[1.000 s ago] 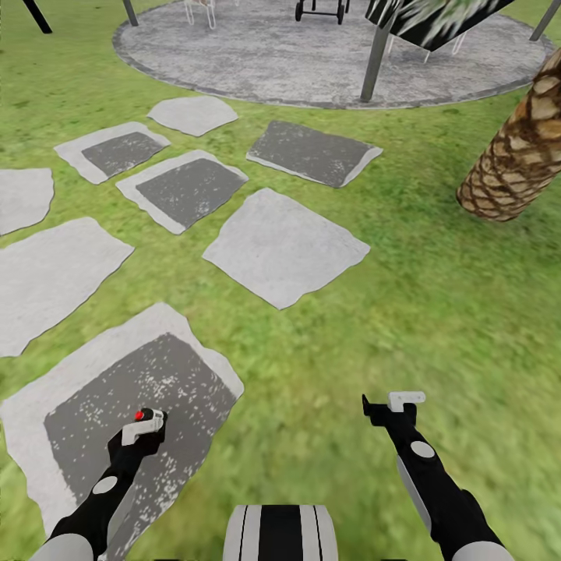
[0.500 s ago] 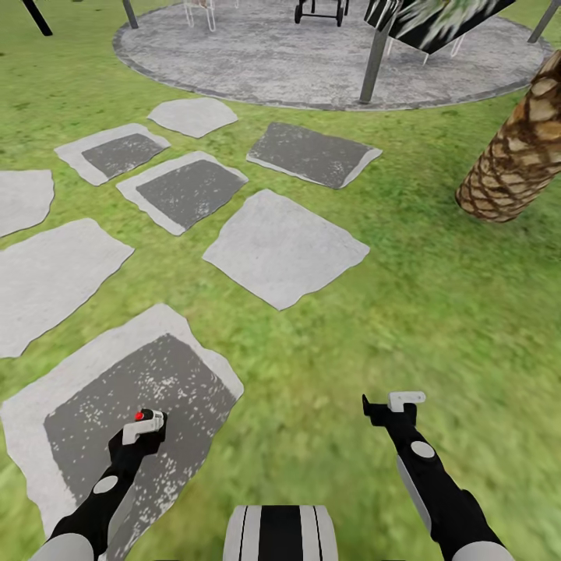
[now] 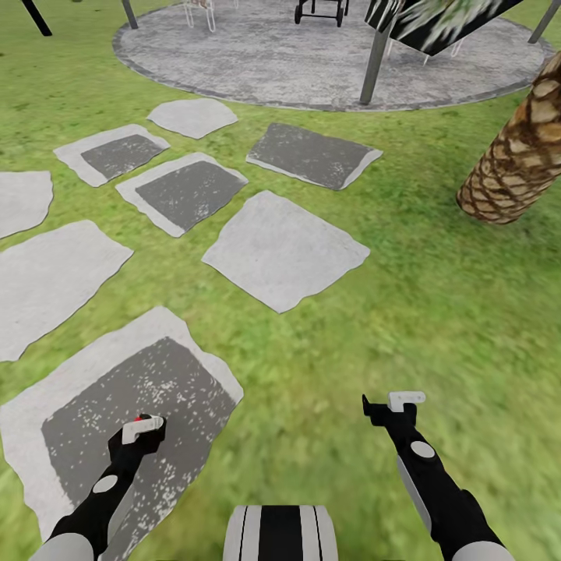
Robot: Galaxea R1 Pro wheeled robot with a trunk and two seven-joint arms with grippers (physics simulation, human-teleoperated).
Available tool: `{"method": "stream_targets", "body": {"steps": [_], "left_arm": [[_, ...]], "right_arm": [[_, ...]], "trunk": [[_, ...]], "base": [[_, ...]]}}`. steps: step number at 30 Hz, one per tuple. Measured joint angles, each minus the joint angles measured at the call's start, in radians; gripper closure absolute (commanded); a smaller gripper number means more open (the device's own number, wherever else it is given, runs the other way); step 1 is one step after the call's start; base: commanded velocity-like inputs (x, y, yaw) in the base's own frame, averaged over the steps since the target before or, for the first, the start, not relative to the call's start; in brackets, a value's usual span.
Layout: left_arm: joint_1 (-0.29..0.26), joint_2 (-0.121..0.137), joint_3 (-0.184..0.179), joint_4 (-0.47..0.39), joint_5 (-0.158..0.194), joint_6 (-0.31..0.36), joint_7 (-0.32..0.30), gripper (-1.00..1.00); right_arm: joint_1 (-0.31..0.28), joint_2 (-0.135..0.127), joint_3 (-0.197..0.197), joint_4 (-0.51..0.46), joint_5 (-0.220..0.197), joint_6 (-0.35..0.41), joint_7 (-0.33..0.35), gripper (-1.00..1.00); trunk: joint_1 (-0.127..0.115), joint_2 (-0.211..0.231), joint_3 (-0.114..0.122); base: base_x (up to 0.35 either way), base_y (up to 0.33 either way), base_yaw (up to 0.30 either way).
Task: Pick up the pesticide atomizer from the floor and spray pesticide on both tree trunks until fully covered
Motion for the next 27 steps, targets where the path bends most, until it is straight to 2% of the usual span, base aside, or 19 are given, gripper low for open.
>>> {"method": "stream_targets", "body": {"steps": [27], "left_arm": [[0.000,-0.001,0.001,0.005,0.001,-0.002,0.000,-1.00]], "right_arm": [[0.000,0.001,0.000,0.000,0.000,0.000,0.000,-1.00]], "trunk": [[0.000,0.000,0.008]], "base": [[0.000,0.000,0.014]]}}
